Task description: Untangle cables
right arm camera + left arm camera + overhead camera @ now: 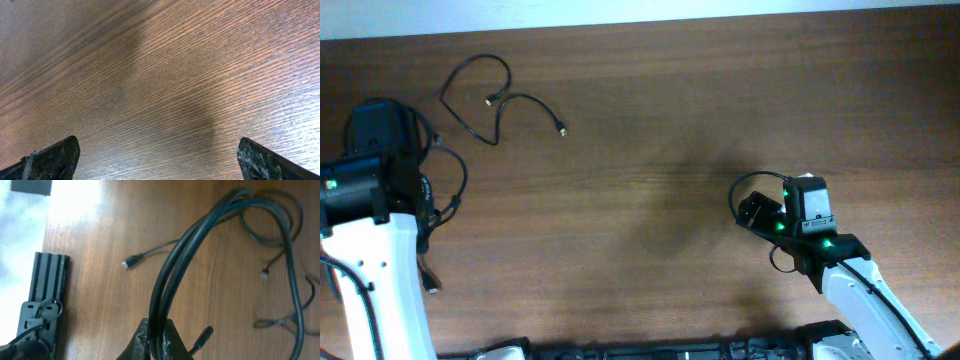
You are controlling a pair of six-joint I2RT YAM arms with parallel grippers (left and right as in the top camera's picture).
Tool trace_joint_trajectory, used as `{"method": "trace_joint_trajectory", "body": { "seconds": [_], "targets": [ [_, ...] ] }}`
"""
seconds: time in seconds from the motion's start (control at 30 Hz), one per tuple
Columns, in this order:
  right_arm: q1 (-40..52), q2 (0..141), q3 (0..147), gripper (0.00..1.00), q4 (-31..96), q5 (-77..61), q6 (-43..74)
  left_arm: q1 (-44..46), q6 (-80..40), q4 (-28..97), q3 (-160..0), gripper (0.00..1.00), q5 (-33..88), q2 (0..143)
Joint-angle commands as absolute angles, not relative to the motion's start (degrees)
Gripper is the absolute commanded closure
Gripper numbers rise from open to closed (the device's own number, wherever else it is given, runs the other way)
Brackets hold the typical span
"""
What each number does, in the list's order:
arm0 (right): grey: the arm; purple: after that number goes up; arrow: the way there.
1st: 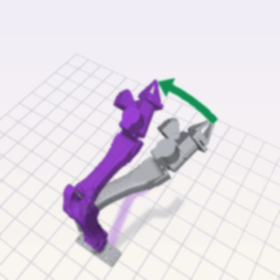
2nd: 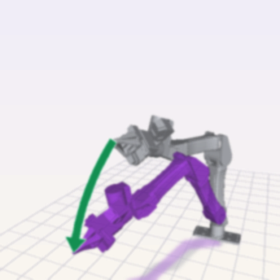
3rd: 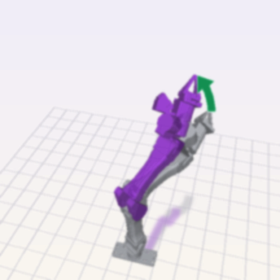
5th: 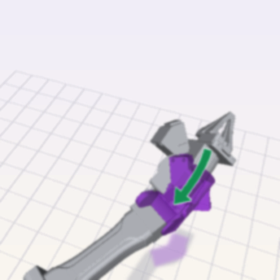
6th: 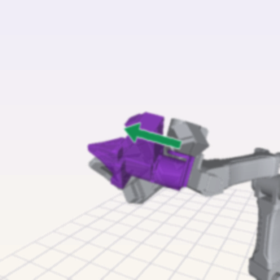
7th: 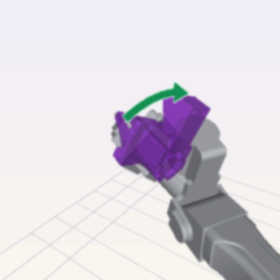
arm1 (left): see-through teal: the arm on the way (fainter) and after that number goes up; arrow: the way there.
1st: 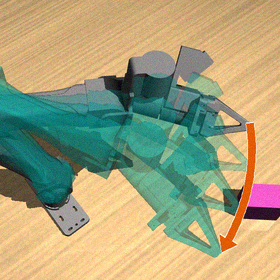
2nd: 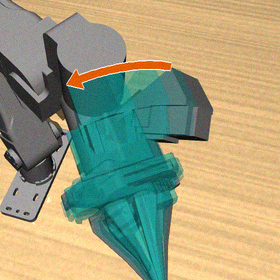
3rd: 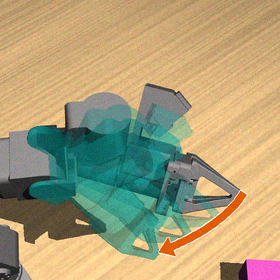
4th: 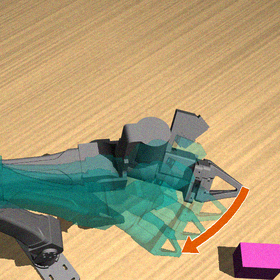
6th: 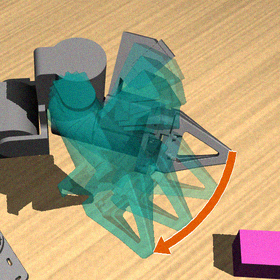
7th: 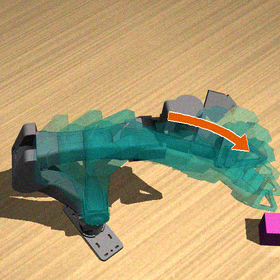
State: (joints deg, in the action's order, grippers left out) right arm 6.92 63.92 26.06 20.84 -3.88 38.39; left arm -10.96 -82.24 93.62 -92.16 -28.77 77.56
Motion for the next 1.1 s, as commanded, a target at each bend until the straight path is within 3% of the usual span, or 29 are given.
{"method": "trace_joint_trajectory", "body": {
  "seconds": [0.0,0.1,0.17,0.23,0.3,0.4,0.53,0.67,0.93,0.97,1.03,1.07],
  "targets": [
    [7.07,63.81,26.15,0.01,20.82,-3.16,38.0,-11.14,-61.41,83.35,-92.71,1.0,-13.56,76.79],
    [7.07,63.81,26.15,0.02,20.8,-3.16,38.0,-11.16,-56.86,77.32,-92.73,1.0,-3.73,75.57],
    [7.07,63.81,26.15,0.01,20.82,-3.16,38.0,-11.16,-56.99,77.89,-92.73,1.0,-12.03,74.11],
    [7.07,63.81,26.15,0.01,20.82,-3.16,38.0,-11.92,-65.52,83.5,-92.73,1.0,-20.95,74.28],
    [7.07,63.81,26.15,0.01,20.82,-3.16,38.0,-15.86,-72.84,87.99,-92.64,0.98,-22.55,74.3],
    [7.07,63.81,26.15,0.01,20.8,-3.14,38.0,-23.16,-72.9,87.0,-90.13,1.0,-22.55,74.67],
    [7.07,63.81,26.15,0.01,20.82,-3.16,38.0,-28.38,-72.88,80.12,-82.81,1.0,-22.28,75.0],
    [7.07,63.81,26.15,0.01,20.82,-3.16,38.0,-28.58,-77.36,76.53,-78.17,0.91,-22.35,75.05],
    [7.07,63.81,26.15,0.01,20.82,-3.16,38.0,-29.47,-79.9,63.79,-65.52,0.86,-23.99,79.72],
    [7.07,63.81,26.15,0.01,20.82,-3.16,38.0,-29.47,-79.88,63.42,-65.52,0.85,-23.99,82.32],
    [7.07,63.81,26.15,0.01,20.82,-3.16,38.0,-29.45,-79.22,63.44,-65.52,0.56,-23.16,88.31],
    [7.07,63.81,26.15,0.01,20.82,-3.16,38.0,-29.45,-78.74,63.61,-65.52,0.5,-21.61,91.07]
  ]
}}
